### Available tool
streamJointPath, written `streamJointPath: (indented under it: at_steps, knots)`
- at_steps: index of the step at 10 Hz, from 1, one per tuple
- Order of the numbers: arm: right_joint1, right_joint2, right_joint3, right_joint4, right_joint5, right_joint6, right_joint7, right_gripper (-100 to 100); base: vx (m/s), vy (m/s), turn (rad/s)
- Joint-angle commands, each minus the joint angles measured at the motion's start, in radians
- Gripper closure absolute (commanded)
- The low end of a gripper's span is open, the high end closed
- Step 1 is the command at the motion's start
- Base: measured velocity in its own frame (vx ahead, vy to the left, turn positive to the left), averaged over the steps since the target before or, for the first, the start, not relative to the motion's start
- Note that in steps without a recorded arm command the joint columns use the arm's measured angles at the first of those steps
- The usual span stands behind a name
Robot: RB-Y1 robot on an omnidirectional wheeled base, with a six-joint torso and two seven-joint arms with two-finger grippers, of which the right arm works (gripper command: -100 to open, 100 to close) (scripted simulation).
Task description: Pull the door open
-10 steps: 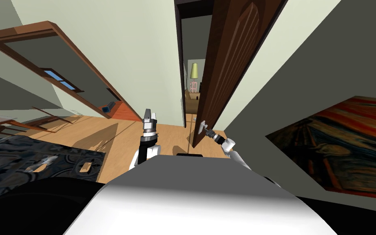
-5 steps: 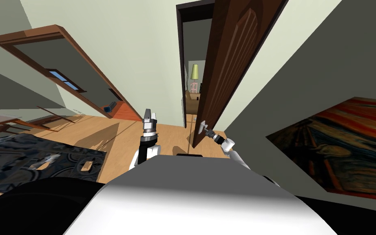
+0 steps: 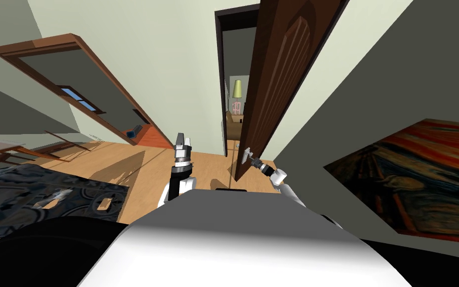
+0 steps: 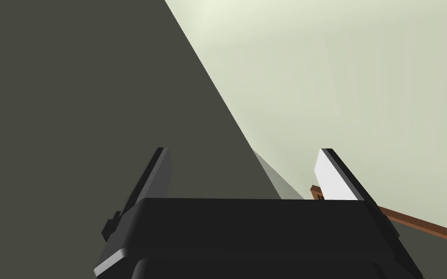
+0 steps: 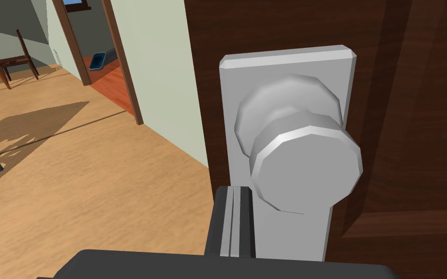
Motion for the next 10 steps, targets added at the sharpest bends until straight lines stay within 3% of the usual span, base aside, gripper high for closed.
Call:
streamJointPath:
  at_steps: [1,2,7,8,9,10]
  knots:
    - [-0.002,-0.003,-0.004,-0.001,-0.001,-0.004,0.0,100,0.0,0.0,0.0]
    - [0.01,-0.005,0.002,-0.011,-0.019,0.02,0.025,-100,-0.063,-0.109,-0.012]
    - [0.04,-0.019,0.01,-0.047,-0.077,0.081,0.103,-100,-0.098,-0.166,-0.032]
    - [0.05,-0.011,0.025,-0.032,-0.063,0.082,0.092,-100,-0.06,-0.066,0.001]
    - [0.022,-0.025,0.014,-0.002,-0.068,0.079,0.08,-100,-0.033,-0.009,0.177]
    - [0.013,-0.029,0.01,0.006,-0.069,0.077,0.076,-100,-0.024,-0.004,0.149]
